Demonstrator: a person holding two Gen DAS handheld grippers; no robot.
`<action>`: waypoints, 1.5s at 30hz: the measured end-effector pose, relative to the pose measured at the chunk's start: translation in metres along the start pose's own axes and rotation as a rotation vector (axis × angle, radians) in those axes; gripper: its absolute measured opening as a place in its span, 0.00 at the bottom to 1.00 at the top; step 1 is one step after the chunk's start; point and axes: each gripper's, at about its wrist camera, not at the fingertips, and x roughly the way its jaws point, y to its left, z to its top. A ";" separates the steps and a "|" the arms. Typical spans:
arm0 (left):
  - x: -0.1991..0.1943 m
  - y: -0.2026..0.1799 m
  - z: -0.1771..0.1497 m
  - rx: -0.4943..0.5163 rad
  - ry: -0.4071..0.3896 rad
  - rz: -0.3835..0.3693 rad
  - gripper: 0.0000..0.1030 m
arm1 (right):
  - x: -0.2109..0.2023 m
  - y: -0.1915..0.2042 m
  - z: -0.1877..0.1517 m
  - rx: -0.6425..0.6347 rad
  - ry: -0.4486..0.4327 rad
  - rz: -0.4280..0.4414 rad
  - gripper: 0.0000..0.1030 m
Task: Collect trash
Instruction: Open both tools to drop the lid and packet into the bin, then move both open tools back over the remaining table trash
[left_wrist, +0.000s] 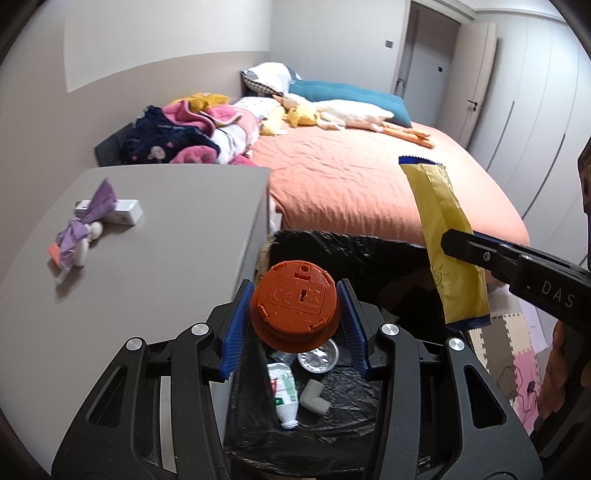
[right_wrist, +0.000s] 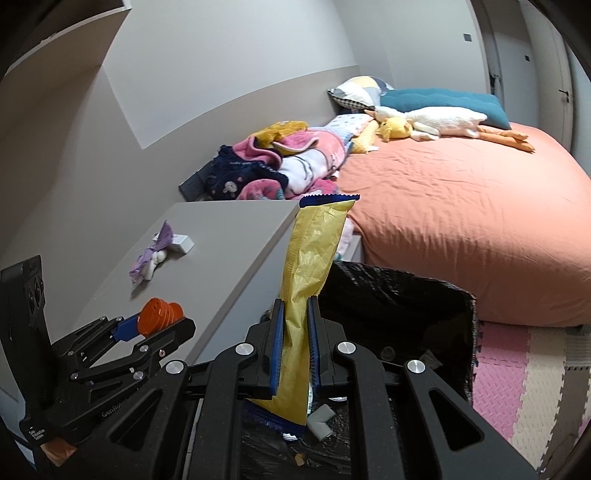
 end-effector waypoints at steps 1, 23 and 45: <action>0.003 -0.002 0.000 0.004 0.010 -0.011 0.45 | 0.000 -0.003 0.000 0.006 0.001 -0.003 0.13; -0.002 0.038 0.001 -0.101 -0.030 0.047 0.94 | 0.010 -0.010 0.007 0.044 -0.037 -0.034 0.71; -0.017 0.136 -0.011 -0.205 -0.057 0.190 0.94 | 0.071 0.081 0.023 -0.067 0.003 0.090 0.71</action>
